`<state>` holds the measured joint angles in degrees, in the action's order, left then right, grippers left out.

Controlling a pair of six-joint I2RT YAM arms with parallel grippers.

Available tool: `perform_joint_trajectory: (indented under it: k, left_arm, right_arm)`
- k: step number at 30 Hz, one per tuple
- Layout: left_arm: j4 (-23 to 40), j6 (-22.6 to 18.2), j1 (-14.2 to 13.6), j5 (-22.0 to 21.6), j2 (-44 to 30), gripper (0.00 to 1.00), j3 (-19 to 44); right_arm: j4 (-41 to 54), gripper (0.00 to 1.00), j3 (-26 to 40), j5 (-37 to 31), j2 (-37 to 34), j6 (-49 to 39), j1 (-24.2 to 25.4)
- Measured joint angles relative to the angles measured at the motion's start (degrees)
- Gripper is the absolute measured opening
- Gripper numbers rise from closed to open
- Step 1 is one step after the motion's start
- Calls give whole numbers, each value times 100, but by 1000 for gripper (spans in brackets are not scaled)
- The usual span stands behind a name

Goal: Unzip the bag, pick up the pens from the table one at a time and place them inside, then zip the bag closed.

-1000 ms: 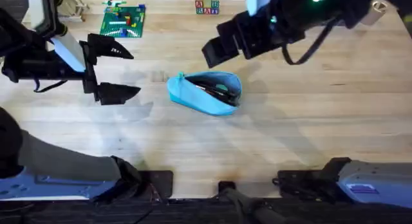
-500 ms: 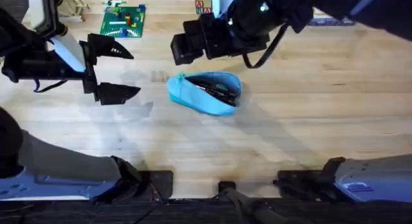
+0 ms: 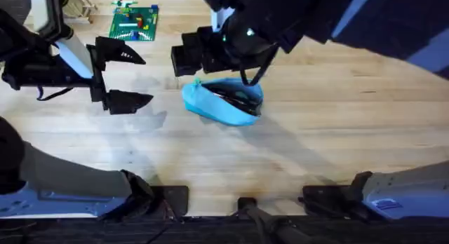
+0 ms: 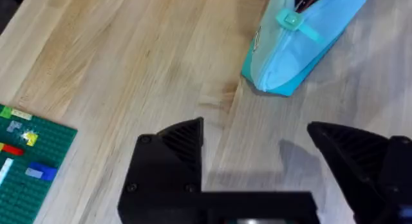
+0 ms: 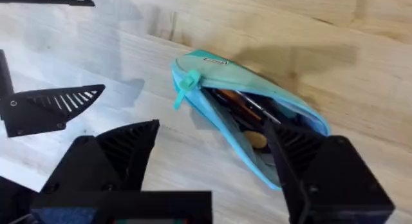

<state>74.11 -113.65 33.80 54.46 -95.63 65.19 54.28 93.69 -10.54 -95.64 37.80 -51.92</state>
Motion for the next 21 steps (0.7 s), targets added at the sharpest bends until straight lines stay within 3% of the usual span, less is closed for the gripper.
perform_joint_trajectory:
  k: [7,21]
  left_arm:
    - [0,0,0,0,1,994,0]
    - [1,-2,0,0,2,994,0]
  right_arm:
    - [-175,996,74,-194,-432,191,-250]
    - [-65,995,868,-222,-1067,234,-451]
